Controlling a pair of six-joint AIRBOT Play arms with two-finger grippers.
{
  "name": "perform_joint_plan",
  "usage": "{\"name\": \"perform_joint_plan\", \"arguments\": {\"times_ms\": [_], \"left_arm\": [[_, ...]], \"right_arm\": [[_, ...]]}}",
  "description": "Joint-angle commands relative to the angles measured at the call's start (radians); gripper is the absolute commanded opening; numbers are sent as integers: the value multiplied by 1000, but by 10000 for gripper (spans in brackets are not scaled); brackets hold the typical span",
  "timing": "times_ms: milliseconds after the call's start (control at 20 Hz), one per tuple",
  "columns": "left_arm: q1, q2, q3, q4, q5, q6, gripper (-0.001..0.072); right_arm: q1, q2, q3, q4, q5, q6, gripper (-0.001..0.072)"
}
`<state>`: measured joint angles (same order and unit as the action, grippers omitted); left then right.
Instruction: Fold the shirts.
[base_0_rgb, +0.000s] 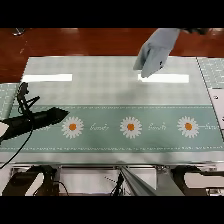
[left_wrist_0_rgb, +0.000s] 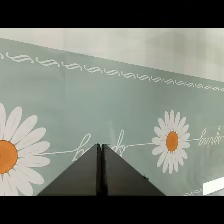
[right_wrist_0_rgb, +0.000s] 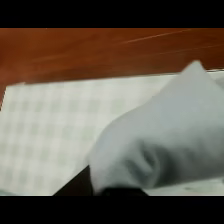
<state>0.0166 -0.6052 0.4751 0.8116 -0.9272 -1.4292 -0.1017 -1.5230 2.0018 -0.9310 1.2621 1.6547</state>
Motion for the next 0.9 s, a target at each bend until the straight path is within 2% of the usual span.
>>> {"name": "perform_joint_plan", "arguments": {"times_ms": [0,200,350,650,850], "left_arm": [[0,0,0,0,0,4,24],[0,-1,0,1,0,4,23],[0,0,0,0,0,7,23],[0,0,0,0,0,8,23],[0,0,0,1,0,8,23]], "right_arm": [[-178,17,27,12,99,80,32],[-332,29,27,5,262,118,31],[-377,41,19,-72,351,114,29],[-463,138,-100,-207,378,114,29],[-573,292,-375,-243,348,114,28]]}}
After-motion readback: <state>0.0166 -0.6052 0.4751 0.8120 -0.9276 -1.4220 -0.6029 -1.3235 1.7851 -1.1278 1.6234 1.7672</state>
